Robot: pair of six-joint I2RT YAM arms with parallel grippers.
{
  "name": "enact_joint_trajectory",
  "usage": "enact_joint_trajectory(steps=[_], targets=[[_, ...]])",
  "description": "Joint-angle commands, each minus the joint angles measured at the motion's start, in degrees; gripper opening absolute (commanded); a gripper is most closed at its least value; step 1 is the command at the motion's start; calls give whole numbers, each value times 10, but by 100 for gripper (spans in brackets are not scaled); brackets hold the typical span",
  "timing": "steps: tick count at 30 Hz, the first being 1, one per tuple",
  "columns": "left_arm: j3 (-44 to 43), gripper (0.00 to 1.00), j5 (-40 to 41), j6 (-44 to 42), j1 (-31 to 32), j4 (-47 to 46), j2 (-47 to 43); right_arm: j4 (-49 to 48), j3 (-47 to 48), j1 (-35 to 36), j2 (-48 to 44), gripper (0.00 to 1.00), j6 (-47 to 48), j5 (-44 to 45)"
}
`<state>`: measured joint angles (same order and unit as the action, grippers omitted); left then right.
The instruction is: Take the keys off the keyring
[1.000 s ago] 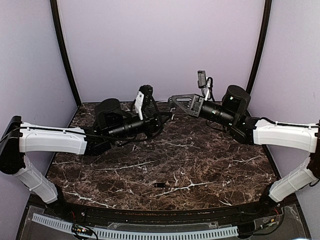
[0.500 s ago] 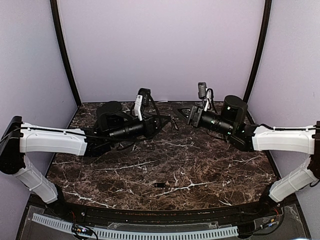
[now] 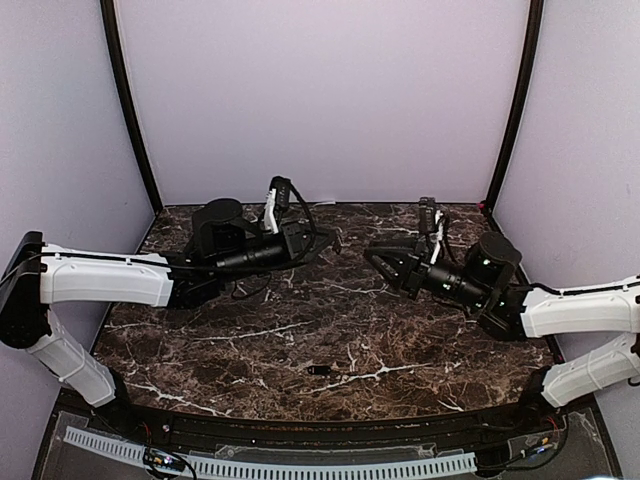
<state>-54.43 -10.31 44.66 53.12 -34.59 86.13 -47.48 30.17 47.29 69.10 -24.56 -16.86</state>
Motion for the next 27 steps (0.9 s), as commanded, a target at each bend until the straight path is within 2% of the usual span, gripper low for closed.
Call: enact_joint_trajectory(steps=[1, 5, 8, 12, 16, 27], targets=[[-12, 0, -6, 31, -6, 15, -8, -18, 9, 43, 2, 33, 79, -16], [-11, 0, -4, 36, -7, 25, -8, 3, 30, 83, 29, 25, 125, 14], [-12, 0, -4, 36, -7, 25, -7, 12, 47, 101, 58, 24, 149, 34], [-13, 0, -8, 38, -8, 25, -6, 1, 60, 112, 102, 27, 160, 73], [-12, 0, -11, 39, -8, 27, -8, -31, 61, 113, 129, 37, 159, 133], [-12, 0, -14, 38, -8, 33, -16, -41, 78, 113, 162, 40, 159, 190]])
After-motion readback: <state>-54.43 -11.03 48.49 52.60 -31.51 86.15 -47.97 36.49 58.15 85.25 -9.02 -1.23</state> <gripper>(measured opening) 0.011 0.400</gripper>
